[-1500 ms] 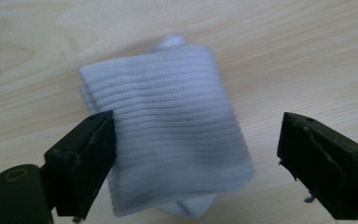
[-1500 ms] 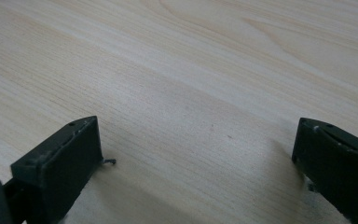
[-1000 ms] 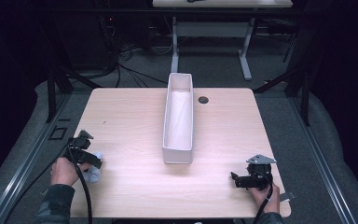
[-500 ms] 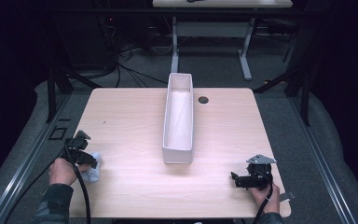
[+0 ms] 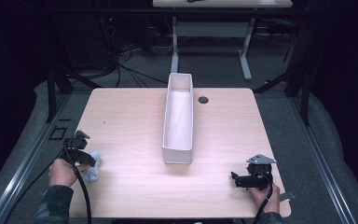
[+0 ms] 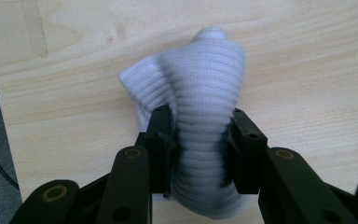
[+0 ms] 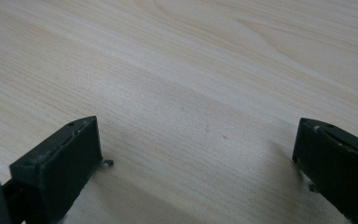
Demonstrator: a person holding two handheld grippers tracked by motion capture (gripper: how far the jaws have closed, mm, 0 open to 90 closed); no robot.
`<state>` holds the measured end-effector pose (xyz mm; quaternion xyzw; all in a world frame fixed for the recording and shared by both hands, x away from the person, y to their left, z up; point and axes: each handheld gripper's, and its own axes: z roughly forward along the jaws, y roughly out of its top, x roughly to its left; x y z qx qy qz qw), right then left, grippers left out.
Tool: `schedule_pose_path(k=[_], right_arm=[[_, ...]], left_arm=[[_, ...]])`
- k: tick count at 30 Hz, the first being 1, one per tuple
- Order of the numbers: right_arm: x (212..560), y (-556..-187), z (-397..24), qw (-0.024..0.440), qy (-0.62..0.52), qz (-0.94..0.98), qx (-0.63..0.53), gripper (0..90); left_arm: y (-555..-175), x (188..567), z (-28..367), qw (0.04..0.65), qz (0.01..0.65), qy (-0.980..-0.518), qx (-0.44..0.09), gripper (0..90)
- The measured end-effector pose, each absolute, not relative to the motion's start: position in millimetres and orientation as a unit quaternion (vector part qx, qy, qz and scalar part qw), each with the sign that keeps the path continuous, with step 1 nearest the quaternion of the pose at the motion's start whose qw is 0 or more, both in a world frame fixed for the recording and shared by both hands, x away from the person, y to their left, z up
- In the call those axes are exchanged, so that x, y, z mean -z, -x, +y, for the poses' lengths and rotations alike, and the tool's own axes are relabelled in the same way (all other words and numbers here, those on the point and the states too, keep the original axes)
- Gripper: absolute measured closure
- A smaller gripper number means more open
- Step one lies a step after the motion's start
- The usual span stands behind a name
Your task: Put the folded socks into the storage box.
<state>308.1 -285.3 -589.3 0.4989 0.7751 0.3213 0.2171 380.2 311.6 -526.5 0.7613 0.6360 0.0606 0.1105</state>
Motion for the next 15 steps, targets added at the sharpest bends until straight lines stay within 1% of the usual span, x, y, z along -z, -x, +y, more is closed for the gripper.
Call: schedule_pose_path(k=[9,15], right_arm=[[589.4,-309.3,-285.8,0.214,-0.502,0.774,-0.321,0.0],[589.5,-309.6,-286.2,0.212,-0.502,0.774,-0.322,0.0]], left_arm=[[-379.2,512.5,308.7,0.111,0.623,-0.772,-0.058,65.5],[-379.2,495.6,302.1,0.116,0.606,-0.785,-0.059,65.5]])
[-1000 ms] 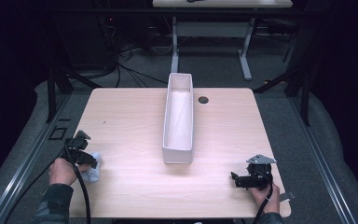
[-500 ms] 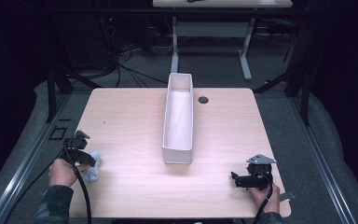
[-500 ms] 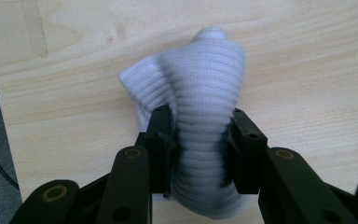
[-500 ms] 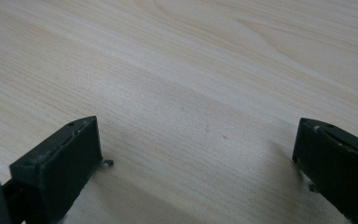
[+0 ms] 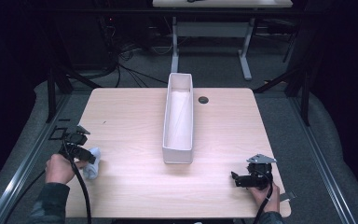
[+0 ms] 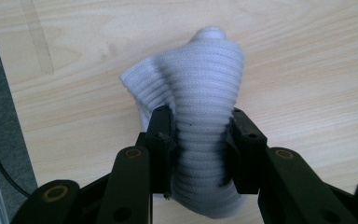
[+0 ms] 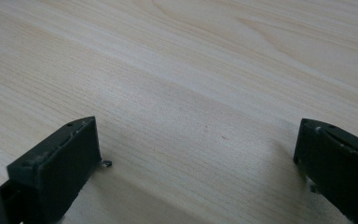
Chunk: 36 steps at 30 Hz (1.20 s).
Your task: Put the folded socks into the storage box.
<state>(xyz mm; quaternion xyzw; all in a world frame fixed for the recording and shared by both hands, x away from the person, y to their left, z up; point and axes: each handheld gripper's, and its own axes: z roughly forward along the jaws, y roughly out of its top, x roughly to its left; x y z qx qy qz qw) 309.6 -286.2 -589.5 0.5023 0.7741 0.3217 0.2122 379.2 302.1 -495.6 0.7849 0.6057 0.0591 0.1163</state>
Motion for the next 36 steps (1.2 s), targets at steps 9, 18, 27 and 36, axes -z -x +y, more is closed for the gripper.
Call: schedule_pose_path(k=[9,18,27,36], right_arm=[[589.4,-309.6,-286.3,0.212,-0.501,0.774,-0.322,0.0],[589.6,-309.9,-286.6,0.210,-0.502,0.774,-0.322,0.0],[589.6,-310.0,-286.7,0.209,-0.502,0.774,-0.323,0.0],[589.6,-310.2,-286.9,0.208,-0.504,0.773,-0.323,0.0]], left_arm=[[-380.9,476.1,290.8,0.126,0.585,-0.799,-0.057,65.4],[-383.6,458.9,278.4,0.138,0.565,-0.812,-0.050,65.1],[-387.0,442.8,268.0,0.143,0.549,-0.821,-0.053,65.1],[-391.8,431.5,253.7,0.141,0.535,-0.831,-0.056,65.1]])
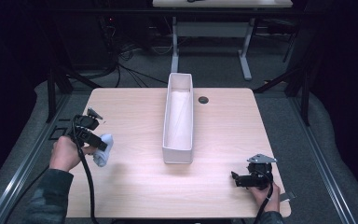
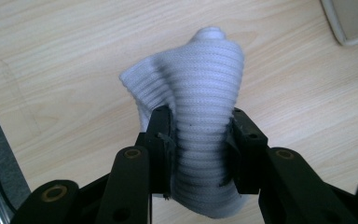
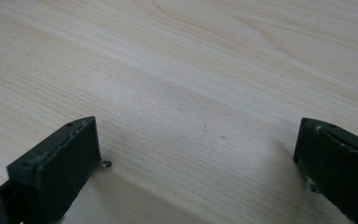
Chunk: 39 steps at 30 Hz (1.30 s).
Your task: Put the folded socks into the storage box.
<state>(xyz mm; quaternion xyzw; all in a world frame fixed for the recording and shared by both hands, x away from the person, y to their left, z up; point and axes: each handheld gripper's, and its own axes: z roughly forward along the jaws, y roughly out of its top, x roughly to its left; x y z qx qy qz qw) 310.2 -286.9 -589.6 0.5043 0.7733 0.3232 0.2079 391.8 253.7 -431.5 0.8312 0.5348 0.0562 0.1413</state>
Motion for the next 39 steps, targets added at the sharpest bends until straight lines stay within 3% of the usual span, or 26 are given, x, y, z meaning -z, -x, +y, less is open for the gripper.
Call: schedule_pose_path(k=[39], right_arm=[[589.7,-310.2,-287.1,0.209,-0.505,0.773,-0.323,0.0]], left_arm=[[-418.2,379.0,183.0,0.155,0.480,-0.861,-0.066,65.2]])
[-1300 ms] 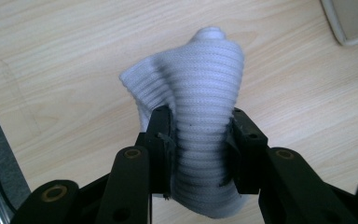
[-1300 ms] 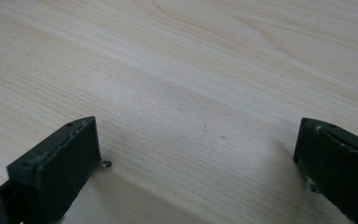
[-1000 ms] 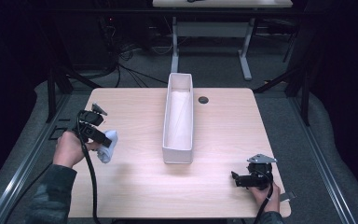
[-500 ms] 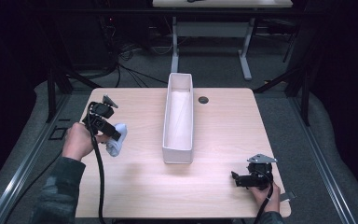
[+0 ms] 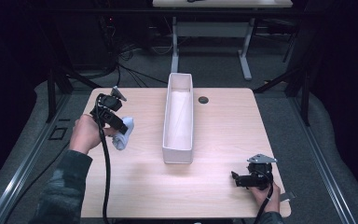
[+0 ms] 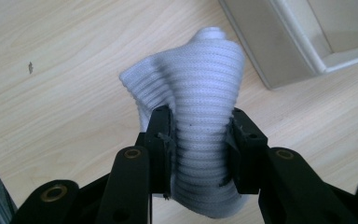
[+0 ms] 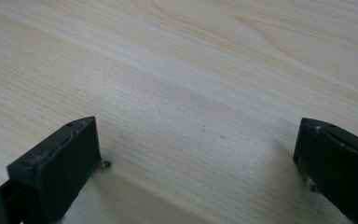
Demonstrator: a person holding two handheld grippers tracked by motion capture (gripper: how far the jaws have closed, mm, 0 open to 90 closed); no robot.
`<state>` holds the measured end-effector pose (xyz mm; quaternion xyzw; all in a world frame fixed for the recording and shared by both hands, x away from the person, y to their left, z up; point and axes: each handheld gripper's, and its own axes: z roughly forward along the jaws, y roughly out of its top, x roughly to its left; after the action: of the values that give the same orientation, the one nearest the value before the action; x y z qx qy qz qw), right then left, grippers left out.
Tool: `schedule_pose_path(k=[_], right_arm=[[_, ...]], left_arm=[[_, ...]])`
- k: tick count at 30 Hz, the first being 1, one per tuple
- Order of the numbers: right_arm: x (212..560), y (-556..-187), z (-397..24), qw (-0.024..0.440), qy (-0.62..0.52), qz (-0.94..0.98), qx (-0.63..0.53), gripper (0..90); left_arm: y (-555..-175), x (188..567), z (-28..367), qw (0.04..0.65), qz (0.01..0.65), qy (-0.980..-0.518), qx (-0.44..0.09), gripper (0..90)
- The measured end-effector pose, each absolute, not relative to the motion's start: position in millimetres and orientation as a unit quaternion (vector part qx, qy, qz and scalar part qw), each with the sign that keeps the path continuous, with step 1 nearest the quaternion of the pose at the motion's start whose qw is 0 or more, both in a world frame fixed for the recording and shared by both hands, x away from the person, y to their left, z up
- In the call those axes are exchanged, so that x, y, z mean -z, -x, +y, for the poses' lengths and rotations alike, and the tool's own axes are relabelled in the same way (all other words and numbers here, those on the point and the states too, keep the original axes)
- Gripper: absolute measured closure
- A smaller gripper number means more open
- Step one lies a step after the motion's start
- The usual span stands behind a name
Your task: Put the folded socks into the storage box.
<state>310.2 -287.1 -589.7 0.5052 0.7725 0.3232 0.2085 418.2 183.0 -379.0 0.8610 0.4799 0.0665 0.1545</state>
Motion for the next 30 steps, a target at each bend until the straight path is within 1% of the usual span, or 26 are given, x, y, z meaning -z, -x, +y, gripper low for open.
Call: schedule_pose_path(k=[22,30], right_arm=[[589.6,-310.1,-287.2,0.209,-0.505,0.773,-0.322,0.0],[589.7,-310.2,-287.3,0.210,-0.505,0.773,-0.322,0.0]], left_arm=[[-432.2,342.3,147.4,0.158,0.458,-0.871,-0.080,65.2],[-444.2,335.2,129.6,0.175,0.465,-0.866,-0.058,65.2]])
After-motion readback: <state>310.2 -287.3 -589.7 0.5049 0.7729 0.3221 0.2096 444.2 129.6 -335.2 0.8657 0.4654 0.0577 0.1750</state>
